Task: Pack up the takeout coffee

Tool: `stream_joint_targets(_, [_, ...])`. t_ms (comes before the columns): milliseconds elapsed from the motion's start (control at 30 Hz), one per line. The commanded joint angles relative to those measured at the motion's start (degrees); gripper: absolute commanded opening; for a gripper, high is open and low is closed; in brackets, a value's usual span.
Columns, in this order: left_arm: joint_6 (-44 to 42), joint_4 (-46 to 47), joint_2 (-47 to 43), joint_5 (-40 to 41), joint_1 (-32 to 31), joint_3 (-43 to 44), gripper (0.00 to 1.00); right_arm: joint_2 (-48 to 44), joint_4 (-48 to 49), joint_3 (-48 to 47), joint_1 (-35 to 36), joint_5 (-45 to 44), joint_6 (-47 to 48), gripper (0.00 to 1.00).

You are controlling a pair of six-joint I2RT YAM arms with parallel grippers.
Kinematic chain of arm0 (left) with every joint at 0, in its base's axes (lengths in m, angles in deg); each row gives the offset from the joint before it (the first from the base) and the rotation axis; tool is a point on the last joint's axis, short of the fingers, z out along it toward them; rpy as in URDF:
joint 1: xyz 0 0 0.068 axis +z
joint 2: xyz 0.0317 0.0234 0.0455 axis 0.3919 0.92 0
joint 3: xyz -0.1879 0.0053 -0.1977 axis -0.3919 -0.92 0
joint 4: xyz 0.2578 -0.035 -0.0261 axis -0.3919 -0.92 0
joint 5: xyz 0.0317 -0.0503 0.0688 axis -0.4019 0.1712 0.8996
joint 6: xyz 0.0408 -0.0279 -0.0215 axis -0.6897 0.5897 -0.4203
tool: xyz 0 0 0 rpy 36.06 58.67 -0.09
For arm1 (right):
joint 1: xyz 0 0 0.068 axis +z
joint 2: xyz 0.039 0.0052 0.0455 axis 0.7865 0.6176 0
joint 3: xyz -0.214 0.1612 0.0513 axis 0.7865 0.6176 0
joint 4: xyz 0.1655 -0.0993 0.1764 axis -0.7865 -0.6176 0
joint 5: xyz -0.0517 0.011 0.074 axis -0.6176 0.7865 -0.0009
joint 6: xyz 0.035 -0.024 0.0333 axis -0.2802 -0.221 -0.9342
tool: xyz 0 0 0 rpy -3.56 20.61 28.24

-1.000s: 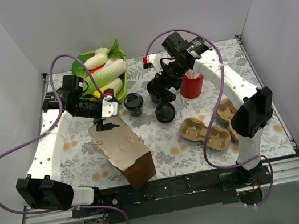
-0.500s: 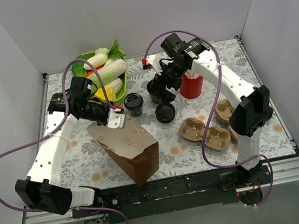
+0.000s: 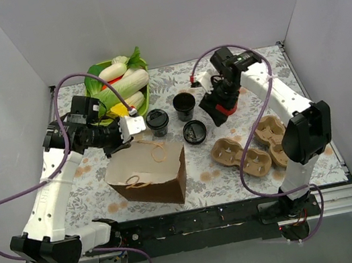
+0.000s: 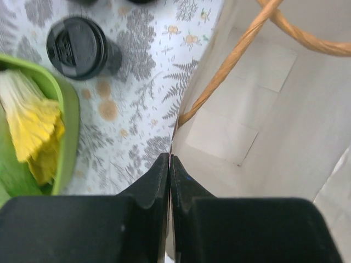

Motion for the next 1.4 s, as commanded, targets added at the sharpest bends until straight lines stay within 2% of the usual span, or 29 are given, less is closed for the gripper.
stream_joint_targets(0, [17.01, -1.94, -0.61, 8.43, 0.24, 1.63, 0.0, -6.73, -3.54, 8.44, -6.07, -5.87, 4.18, 0.91])
stream_joint_targets(67, [21.76, -1.15, -1.57, 9.66, 0.24, -0.13, 0.0, -9.79, -4.17, 12.94, -6.7, -6.06, 7.69, 0.87])
stream_joint_targets(133, [25.1, 0.43, -2.89, 12.29, 0.33, -2.75, 0.0, -12.61, -1.73, 21.72, -6.88, -6.67, 9.72, 0.85])
stream_joint_targets(233, [27.75, 3.67, -5.0, 15.37, 0.24, -5.48, 0.0, -18.41, 3.72, 32.25, -6.88, -7.73, 12.18, 0.84])
stream_joint_targets(333, [28.63, 6.23, -6.32, 17.74, 0.33, -6.64, 0.0, -22.2, 7.33, 37.81, -6.79, -6.94, 14.21, 0.84])
stream_joint_targets(467, [29.86, 7.73, -6.15, 19.86, 0.24, -6.99, 0.0, -24.93, 9.89, 41.87, -6.79, -6.76, 15.0, 0.8])
stream_joint_targets(667, [31.53, 8.7, -5.18, 19.33, 0.33, -6.02, 0.0, -26.51, 12.17, 43.28, -6.79, -1.76, 16.67, 0.74])
stream_joint_targets(733, [33.64, 10.1, -4.75, 18.98, 0.24, -5.85, 0.1, -26.25, 13.49, 43.37, -6.71, -0.52, 17.11, 0.72])
stream_joint_targets(767, [34.52, 10.54, -4.48, 18.46, 0.24, -5.67, 0.24, -25.55, 13.58, 43.28, -6.7, -0.26, 17.28, 0.67])
stream_joint_targets(867, [38.82, 12.47, -2.9, 16.27, 0.24, -3.48, 0.44, -24.76, 13.41, 42.84, -6.44, 1.06, 16.59, 0.61])
stream_joint_targets(1000, [43.13, 15.2, -0.01, 12.66, 0.24, -1.63, 0.47, -25.02, 13.23, 45.38, -5.04, 2.03, 15.0, 0.6])
stream_joint_targets(1133, [43.23, 15.64, 1.84, 11.51, 0.24, -0.32, 0.47, -25.98, 15.5, 48.55, -3.28, 1.33, 13.51, 0.62])
stream_joint_targets(1367, [42.79, 15.03, 1.94, 10.9, 0.24, -1.01, 0.47, -25.81, 20.43, 50.31, -3.01, -5.25, 9.29, 0.62])
